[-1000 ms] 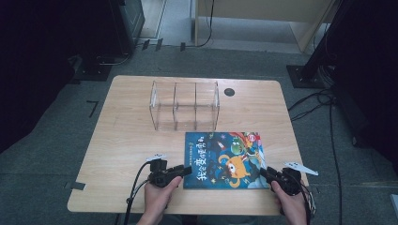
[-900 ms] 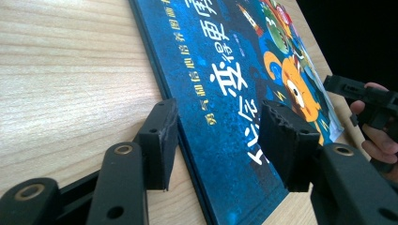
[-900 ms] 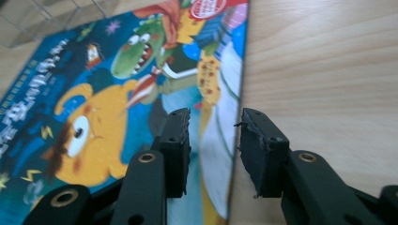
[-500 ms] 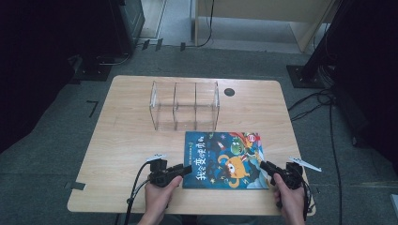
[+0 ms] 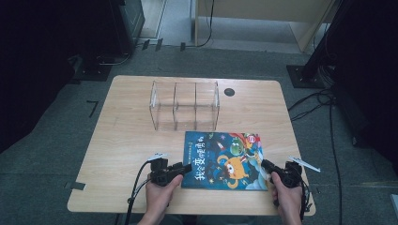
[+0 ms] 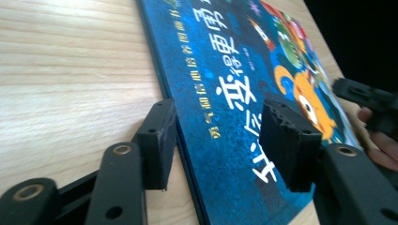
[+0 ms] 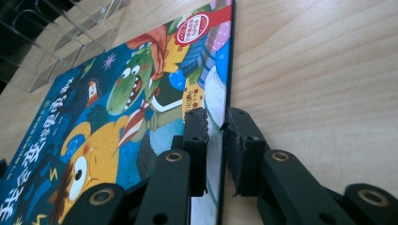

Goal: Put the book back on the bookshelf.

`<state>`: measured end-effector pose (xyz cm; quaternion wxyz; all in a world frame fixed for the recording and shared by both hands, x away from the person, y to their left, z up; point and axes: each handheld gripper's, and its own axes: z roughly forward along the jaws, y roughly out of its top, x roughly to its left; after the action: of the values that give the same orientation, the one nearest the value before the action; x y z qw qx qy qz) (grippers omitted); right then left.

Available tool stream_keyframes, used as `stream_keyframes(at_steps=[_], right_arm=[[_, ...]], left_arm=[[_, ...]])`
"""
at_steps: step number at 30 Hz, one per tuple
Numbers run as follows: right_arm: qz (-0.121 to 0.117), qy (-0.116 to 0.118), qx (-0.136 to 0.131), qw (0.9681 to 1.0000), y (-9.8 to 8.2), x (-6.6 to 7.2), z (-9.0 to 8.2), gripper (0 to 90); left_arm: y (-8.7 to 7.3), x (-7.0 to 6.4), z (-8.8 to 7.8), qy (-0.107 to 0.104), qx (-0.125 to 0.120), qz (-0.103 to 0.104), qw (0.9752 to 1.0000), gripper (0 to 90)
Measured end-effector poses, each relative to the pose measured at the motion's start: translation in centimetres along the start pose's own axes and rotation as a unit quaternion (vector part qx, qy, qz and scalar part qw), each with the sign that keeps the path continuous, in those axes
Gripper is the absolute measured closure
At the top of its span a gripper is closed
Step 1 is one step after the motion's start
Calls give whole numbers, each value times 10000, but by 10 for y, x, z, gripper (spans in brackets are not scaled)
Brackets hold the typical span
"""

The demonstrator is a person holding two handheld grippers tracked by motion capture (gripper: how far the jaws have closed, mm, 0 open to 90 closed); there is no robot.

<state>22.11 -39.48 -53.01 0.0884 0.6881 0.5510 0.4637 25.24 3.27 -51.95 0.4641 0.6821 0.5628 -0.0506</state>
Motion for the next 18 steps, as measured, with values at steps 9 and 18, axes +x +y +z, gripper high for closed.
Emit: stream_keyframes(at_steps=[9, 18], right_arm=[[7, 421, 19, 9991, -11, 4, -11, 759], [235, 157, -385, 9989, -5, 13, 1, 790]], left_arm=[[-3, 9, -10, -18, -50, -87, 9999, 501], [-1, 4, 0, -220, 111, 14, 9997, 544]])
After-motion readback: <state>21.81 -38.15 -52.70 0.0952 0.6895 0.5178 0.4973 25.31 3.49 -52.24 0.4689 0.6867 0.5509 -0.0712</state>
